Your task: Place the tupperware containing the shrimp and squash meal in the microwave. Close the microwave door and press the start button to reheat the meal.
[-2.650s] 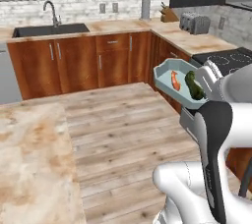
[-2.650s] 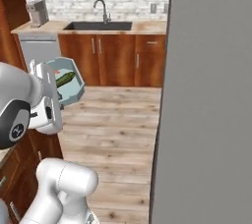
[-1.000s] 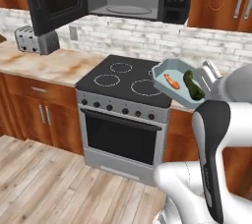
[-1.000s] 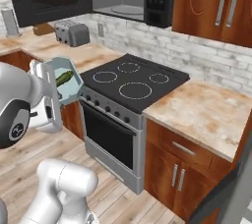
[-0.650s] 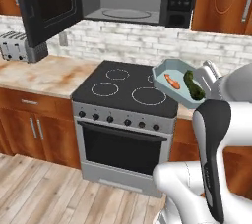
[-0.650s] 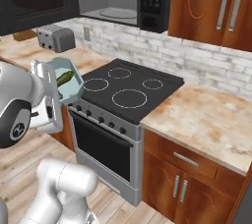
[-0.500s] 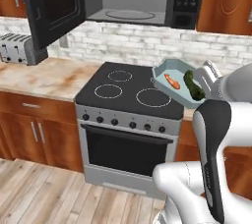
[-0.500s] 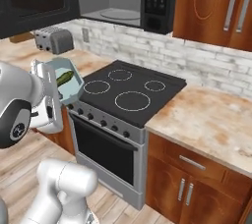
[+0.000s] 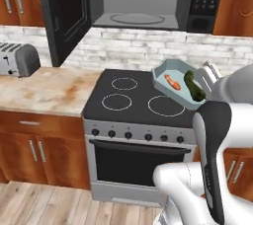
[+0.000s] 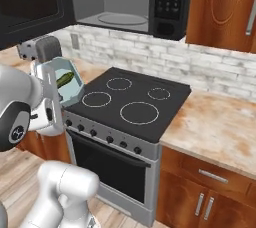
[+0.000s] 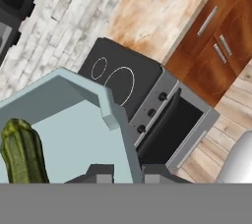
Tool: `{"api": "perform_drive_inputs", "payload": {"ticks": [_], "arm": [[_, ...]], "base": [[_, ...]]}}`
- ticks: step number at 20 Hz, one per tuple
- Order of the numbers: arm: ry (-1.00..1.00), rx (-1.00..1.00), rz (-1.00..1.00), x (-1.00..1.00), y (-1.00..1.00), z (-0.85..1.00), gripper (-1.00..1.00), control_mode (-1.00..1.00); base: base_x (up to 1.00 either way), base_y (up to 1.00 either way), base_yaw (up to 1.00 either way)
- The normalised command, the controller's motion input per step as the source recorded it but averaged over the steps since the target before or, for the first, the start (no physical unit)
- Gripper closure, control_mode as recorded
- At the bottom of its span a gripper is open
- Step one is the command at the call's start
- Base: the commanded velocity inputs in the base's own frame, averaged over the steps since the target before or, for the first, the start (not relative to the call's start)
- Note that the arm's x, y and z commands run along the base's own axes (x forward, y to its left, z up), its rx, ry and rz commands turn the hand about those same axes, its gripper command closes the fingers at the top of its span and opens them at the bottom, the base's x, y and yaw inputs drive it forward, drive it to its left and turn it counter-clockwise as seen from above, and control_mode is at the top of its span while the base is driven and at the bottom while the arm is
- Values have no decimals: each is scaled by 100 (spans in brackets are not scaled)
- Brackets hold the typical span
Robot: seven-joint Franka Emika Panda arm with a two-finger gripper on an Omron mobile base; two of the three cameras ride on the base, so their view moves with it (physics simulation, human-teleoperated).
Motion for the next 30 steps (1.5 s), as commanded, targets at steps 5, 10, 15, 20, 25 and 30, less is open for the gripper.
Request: {"api": "perform_drive_inputs", "payload": {"ticks": [5,10,15,20,25,30], "arm": [[0,0,0,0,0,0,100,100],[0,0,0,0,0,0,100,100],[0,0,0,0,0,0,100,100],[0,0,0,0,0,0,100,100],[0,0,0,0,0,0,100,100],[0,0,0,0,0,0,100,-100]], "base": [[63,47,-29],[52,46,-28],[43,21,-22],[44,0,-12],[33,-1,-2],[2,0,0]]}}
